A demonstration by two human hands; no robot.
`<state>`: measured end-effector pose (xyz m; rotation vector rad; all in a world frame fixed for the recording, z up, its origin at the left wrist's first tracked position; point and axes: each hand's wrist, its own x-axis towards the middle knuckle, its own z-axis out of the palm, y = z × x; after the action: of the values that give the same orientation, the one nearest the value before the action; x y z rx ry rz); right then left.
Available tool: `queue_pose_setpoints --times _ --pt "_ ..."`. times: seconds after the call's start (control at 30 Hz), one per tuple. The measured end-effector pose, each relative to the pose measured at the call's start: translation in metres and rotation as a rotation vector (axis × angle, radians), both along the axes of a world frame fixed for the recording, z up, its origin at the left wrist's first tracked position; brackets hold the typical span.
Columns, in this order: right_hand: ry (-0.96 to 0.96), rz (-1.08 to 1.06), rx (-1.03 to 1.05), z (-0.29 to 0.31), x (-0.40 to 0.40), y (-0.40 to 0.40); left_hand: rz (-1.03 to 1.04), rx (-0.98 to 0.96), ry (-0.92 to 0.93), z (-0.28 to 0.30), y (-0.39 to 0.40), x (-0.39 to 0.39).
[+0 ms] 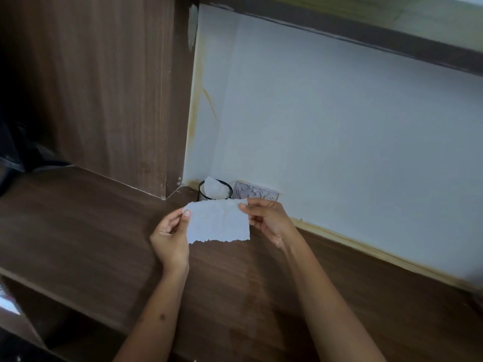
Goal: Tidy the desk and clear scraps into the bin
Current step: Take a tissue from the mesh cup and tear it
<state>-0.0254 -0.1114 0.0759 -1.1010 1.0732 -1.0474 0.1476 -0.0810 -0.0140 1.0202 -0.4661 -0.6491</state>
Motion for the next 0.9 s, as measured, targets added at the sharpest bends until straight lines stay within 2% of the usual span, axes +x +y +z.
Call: queue_pose_setpoints --times 0.33,0.6,0.67,0.77,0.83,0.9 --pt "-0.093 -0.008 0.057 0.001 0.001 -0.001 0.024 0.002 -0.017 -0.002 -0.002 -0.001" --pt "-0.177 0.090 0.159 -0.001 0.000 0.000 0.012 0.045 -0.049 -0.002 0.000 0.000" --pt "-0.160 0.091 0.153 0.000 0.000 0.002 0.047 0.046 -0.170 0.003 0.004 0.000" --pt "-0.090 0.026 0.098 0.000 0.005 0.007 0.106 -0.039 -0.450 0.013 0.013 -0.008" --pt "-0.041 0.011 0.064 -0.004 0.011 0.010 0.002 -0.145 -0.575 0.017 0.020 -0.018" --pt "-0.014 0.036 0.046 -0.009 0.017 0.012 -0.136 -0.201 -0.615 0.016 0.025 -0.026"
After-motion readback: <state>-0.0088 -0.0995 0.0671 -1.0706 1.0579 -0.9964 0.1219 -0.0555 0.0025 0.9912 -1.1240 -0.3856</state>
